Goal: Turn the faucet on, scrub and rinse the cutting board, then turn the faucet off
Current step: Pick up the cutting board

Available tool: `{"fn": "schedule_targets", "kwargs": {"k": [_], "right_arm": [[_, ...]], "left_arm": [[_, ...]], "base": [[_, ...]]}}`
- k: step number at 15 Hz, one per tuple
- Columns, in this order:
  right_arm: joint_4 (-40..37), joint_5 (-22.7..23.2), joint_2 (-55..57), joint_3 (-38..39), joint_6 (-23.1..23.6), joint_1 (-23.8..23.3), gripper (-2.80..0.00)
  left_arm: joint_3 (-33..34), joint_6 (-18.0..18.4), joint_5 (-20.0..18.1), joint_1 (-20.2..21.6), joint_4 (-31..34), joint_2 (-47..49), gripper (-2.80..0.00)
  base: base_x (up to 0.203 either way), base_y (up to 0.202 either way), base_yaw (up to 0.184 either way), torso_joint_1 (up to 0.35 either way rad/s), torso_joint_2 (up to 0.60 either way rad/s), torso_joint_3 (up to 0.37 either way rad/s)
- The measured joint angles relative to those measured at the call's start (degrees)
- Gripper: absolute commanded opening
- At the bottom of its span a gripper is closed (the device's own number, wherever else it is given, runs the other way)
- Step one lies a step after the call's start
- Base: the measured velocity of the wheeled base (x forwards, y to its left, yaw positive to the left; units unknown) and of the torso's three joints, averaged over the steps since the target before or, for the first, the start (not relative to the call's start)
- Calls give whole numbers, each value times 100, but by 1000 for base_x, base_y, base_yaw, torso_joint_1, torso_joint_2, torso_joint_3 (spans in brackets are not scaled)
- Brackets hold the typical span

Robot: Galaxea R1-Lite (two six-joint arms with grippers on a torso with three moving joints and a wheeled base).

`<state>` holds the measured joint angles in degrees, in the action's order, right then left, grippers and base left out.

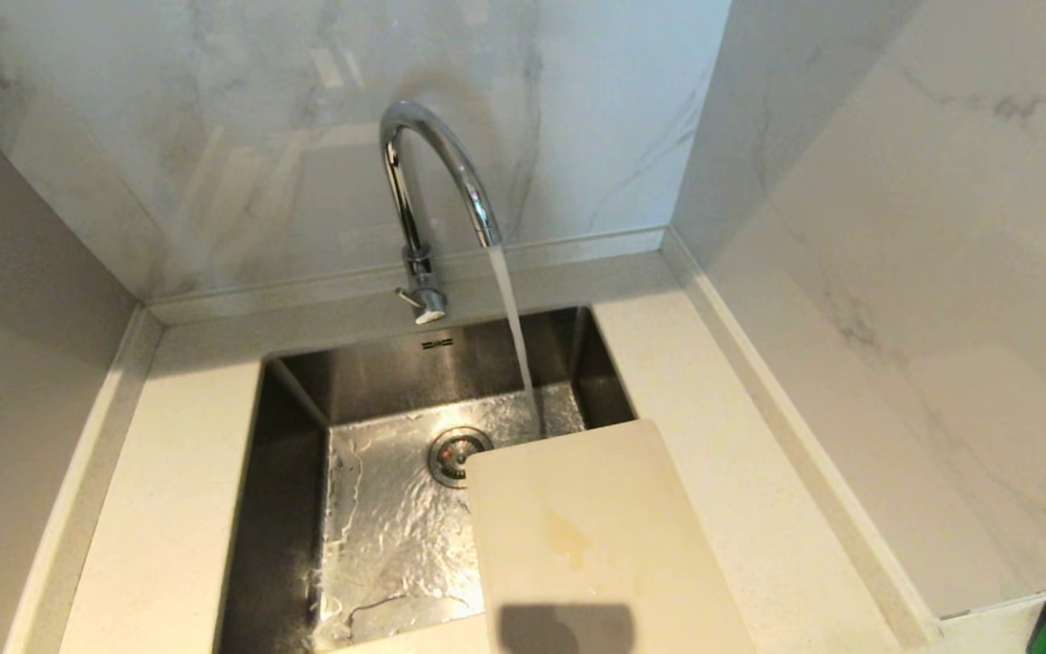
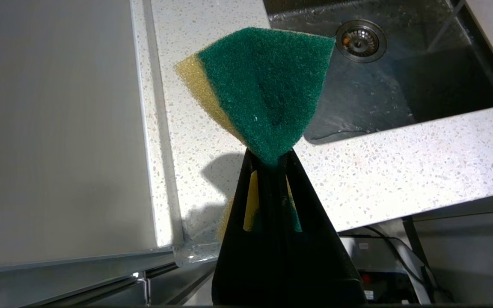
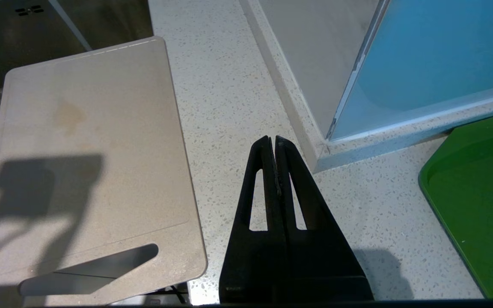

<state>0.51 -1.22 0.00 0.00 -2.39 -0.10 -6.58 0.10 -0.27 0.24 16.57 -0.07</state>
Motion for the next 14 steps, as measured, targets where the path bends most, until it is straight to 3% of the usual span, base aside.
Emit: {"fn": "schedule_targets", "kwargs": {"k": [12,14], "right_arm": [[1,-4,0,0,-11,0,-280],[-2,-4,0,0,-6,0,-280]], "left_arm": [[0,1,-4,0,2,0,-280],[0,-7,0,0,5,0,-280]], "base": [[0,0,0,0,0,0],[-137,0,-11,18,6,2]]}}
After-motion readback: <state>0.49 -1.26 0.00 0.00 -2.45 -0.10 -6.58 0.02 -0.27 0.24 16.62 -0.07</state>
